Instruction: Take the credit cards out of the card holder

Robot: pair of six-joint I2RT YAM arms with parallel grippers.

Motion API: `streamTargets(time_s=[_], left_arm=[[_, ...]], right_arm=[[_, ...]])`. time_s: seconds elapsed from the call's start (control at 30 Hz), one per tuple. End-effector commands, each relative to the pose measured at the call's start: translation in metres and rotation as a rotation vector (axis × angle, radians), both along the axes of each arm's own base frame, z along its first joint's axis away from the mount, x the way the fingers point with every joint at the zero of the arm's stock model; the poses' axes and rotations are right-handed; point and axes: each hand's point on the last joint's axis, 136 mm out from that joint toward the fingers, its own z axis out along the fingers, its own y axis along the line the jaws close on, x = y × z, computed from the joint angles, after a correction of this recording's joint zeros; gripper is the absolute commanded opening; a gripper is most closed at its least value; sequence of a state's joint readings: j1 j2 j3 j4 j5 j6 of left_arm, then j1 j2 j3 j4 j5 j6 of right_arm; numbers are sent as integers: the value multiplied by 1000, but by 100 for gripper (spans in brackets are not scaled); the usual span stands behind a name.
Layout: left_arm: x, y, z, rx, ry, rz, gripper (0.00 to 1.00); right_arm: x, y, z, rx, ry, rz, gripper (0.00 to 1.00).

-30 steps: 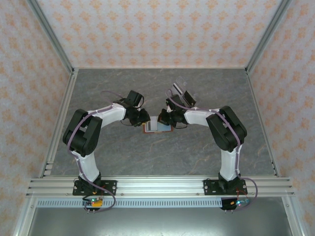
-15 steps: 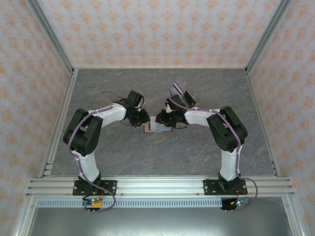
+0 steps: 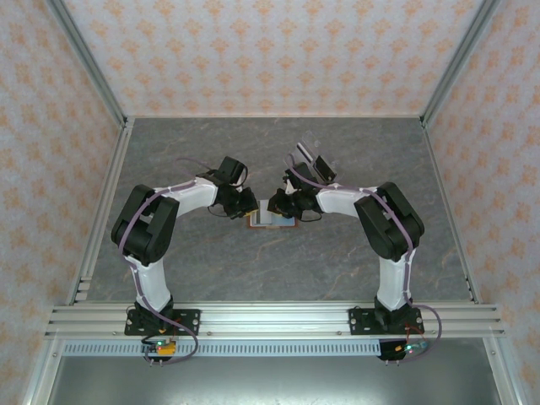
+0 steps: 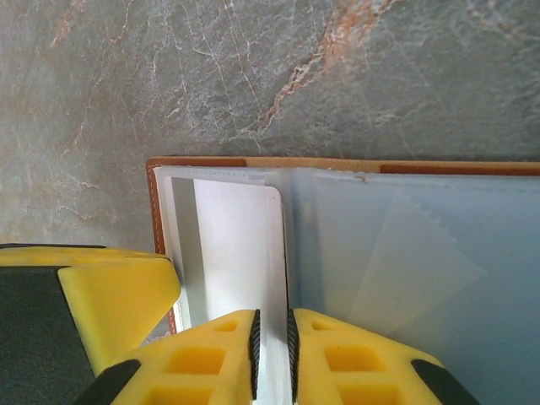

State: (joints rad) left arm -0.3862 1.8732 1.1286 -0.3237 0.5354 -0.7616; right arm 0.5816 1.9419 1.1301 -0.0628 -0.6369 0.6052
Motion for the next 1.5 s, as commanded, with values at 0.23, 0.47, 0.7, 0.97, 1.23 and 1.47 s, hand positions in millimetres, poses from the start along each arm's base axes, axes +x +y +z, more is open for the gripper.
streamTargets(time_s=[0.23, 0.47, 0.7, 0.97, 1.23, 1.47], left_arm=[[-11, -4, -15, -4, 47, -16, 12], [-12, 4, -20, 30, 54, 0, 11], [-16, 1, -30, 18, 79, -6, 10], [-15, 6, -27, 36, 69, -2, 9], [-12, 13, -14, 44, 42, 9, 13], [-10, 14, -11, 41, 37, 9, 13]], right_arm=[[-1, -1, -12, -27, 30, -6, 20], [2, -11, -24, -94, 33, -45, 23], [3, 18, 0, 105, 6, 2, 16], [7, 9, 14, 125, -38, -20, 2], [4, -10, 10, 74, -56, -51, 0], [4, -18, 7, 58, -69, -73, 0]])
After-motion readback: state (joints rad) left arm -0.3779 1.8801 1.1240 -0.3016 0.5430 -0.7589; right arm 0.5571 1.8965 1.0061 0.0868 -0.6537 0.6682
